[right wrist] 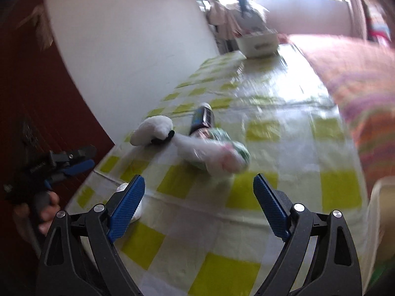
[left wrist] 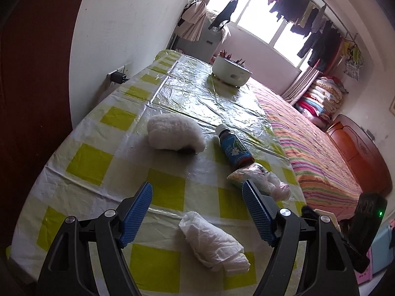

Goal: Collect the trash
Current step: 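Move both open grippers back over the table toward the white tissue, then close the right gripper on the clear plastic bag of food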

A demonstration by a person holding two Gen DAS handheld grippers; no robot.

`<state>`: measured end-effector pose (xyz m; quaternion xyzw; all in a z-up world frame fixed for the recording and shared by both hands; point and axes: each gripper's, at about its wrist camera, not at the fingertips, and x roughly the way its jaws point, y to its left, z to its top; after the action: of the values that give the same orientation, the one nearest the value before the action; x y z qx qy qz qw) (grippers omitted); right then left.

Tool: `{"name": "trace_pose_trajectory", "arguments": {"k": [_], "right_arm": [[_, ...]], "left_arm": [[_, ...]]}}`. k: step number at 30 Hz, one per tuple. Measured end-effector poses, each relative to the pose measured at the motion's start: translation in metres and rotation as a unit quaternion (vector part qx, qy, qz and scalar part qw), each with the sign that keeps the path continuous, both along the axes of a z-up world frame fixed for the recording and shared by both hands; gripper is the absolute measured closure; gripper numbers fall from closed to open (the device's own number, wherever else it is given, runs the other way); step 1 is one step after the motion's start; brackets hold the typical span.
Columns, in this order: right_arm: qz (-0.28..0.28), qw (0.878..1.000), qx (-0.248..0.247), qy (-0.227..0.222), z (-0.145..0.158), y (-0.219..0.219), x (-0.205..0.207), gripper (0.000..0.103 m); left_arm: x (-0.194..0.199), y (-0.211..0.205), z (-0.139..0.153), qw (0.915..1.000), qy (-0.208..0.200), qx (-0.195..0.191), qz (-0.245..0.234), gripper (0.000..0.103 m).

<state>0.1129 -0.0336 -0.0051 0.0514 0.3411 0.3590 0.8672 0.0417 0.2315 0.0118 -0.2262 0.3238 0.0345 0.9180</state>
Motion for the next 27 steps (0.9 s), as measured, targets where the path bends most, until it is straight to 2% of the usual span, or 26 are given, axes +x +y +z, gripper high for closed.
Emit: {"name": "trace_pose_trajectory", "arguments": {"k": [3, 6, 7, 12, 21, 27], "right_arm": [[0.019, 0.999, -0.04, -0.027, 0.004, 0.019, 0.006, 0.014], [0.038, 0.996, -0.071, -0.032, -0.002, 0.033, 0.017, 0.013], [0.038, 0.995, -0.082, -0.036, -0.003, 0.038, 0.021, 0.01], [0.041, 0.989, -0.133, -0.058, -0.011, 0.048, 0.04, 0.008], [0.07, 0.981, -0.17, -0.059, -0.026, 0.074, 0.066, 0.006], [0.07, 0.985, -0.149, -0.043, -0.025, 0.078, 0.075, 0.006]], "left_arm": [[0.0, -0.001, -0.001, 1.0, 0.008, 0.002, -0.004, 0.03], [0.001, -0.001, -0.005, 0.9998, 0.019, 0.003, -0.011, 0.03], [0.001, -0.001, -0.007, 0.9996, 0.023, 0.003, -0.012, 0.03], [0.002, -0.007, -0.016, 0.9985, 0.047, 0.011, -0.026, 0.03], [0.009, -0.019, -0.028, 0.9951, 0.081, 0.031, -0.049, 0.03], [0.014, -0.026, -0.033, 0.9929, 0.094, 0.042, -0.06, 0.03]]}}
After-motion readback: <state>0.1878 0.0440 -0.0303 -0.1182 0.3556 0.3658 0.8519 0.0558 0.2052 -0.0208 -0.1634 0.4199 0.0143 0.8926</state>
